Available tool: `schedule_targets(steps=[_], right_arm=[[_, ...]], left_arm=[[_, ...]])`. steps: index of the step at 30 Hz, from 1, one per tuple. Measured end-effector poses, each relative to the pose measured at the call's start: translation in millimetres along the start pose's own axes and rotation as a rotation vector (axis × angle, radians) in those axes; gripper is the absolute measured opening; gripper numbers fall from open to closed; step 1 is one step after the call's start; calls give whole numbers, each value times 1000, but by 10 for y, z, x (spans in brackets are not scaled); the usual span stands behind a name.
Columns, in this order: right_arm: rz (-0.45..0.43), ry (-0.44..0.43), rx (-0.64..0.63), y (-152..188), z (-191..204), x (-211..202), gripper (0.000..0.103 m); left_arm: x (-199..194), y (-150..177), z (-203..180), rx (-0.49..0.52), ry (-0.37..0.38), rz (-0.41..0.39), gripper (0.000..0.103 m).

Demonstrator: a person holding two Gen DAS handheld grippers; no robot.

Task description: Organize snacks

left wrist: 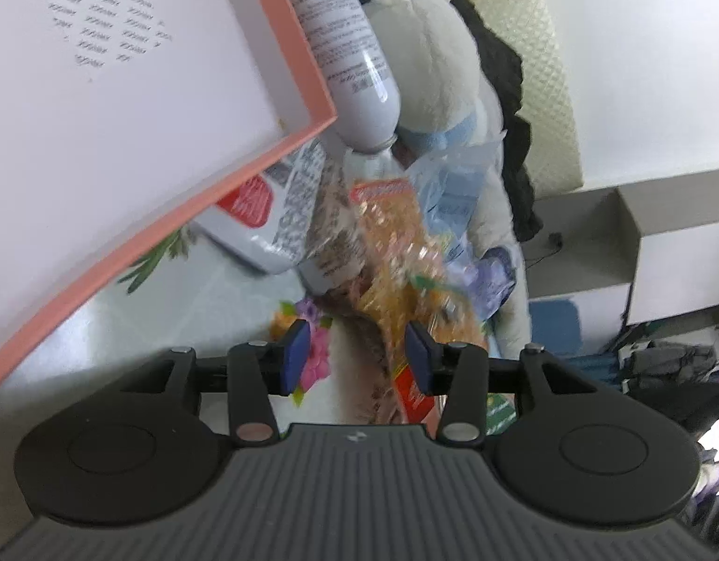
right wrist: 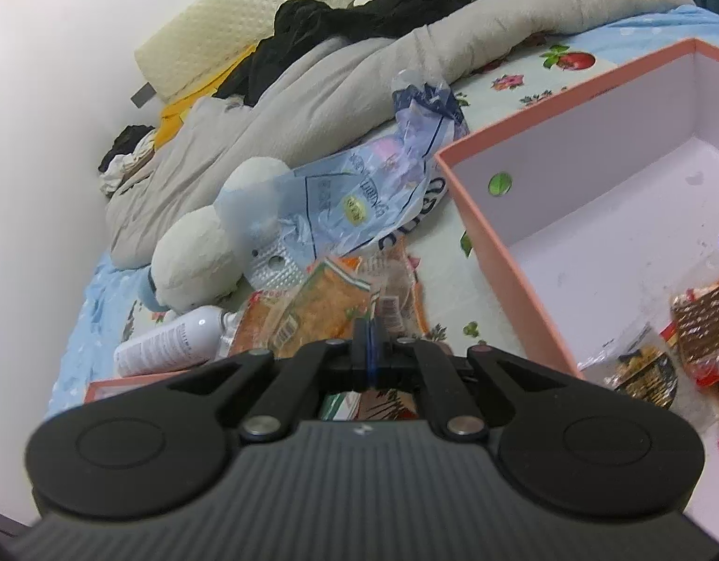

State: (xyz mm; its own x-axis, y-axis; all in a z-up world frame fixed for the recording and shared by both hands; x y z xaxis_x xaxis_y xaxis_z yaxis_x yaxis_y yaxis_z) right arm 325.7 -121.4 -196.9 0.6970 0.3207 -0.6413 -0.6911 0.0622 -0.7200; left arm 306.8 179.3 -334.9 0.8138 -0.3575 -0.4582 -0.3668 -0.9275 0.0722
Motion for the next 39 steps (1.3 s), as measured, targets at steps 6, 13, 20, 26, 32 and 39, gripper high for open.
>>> schedule_targets(steps=[6, 13, 20, 26, 32, 39], right_arm=[[-23, 7, -20, -35, -33, -13, 3], [-32, 22, -30, -89, -21, -150, 3], [-35, 37, -46, 31, -64, -233, 3], [-69, 18, -90, 226, -58, -443, 3], [-83, 21, -135, 444, 12, -795, 3], [13, 28, -148, 959, 98, -1163, 3]], left_arm=[[226, 69, -81, 35, -15, 47, 44], [336, 151, -173, 43, -26, 75, 3], [196, 236, -247, 104, -42, 84, 0], [-4, 345, -162, 152, -55, 97, 0], [-430, 560, -231, 204, -60, 100, 0], [-746, 974, -177, 249, -152, 112, 0]])
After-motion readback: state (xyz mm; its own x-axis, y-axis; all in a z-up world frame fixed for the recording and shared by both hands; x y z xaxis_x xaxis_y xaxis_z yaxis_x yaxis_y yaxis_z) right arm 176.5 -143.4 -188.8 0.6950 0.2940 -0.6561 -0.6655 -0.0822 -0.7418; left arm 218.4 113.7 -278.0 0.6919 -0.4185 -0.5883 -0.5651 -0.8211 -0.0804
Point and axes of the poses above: each gripper's, at about its wrist camera, not at the fingertips, and x roughly the way its jaws point, z to its left, y to its underside, the point moved 1 cm from there along x, roughly the way its jaws point, and after that the axes turned 15 degrees about -x, right-handed, at the moved point
